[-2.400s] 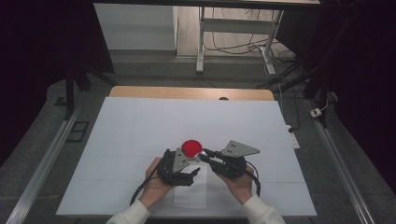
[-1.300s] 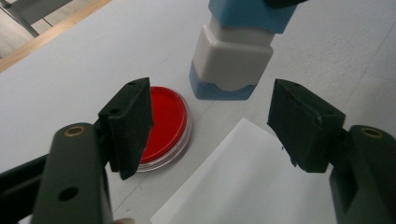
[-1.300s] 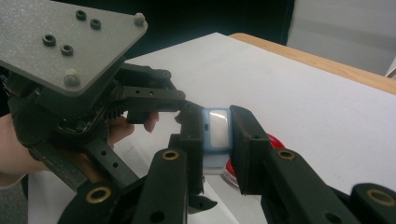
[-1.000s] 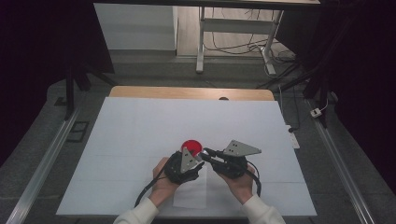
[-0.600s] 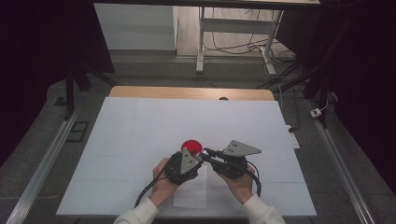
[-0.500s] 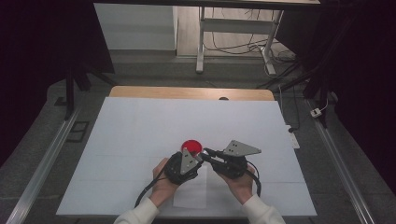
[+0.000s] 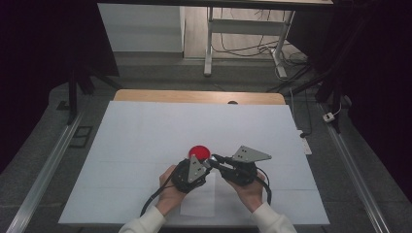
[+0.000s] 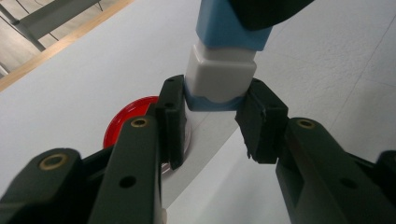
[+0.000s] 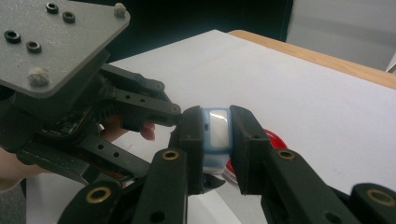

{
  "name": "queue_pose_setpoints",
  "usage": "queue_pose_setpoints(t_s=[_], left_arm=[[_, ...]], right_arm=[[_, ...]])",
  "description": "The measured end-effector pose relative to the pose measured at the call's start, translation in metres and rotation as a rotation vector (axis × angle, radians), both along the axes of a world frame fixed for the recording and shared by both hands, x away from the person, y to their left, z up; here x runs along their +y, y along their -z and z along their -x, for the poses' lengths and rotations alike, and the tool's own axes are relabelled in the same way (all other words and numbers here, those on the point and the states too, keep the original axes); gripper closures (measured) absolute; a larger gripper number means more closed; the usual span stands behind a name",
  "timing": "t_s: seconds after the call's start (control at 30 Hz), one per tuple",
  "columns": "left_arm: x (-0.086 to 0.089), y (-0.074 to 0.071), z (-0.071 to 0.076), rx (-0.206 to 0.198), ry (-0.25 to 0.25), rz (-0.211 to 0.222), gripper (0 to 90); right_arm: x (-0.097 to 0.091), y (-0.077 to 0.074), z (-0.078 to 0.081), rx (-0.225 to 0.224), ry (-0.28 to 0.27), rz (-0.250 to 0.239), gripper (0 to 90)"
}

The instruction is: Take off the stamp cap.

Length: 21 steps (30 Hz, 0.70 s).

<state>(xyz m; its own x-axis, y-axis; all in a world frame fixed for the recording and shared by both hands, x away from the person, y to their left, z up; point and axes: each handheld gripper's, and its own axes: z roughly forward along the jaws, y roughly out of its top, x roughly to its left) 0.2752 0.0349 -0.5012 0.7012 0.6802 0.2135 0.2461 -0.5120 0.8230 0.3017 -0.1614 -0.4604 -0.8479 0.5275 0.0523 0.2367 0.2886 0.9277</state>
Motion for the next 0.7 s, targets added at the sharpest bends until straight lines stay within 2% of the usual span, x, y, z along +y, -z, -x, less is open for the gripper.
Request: queue_pose_setpoints(t_s=[0.7], left_arm=[[-0.0001, 0.0005, -0.0006, 0.014, 0.003, 0.004, 62.5]], right_arm=[[0.0006, 0.0005, 0.0007, -0.005, 0.004, 0.002, 74.7]])
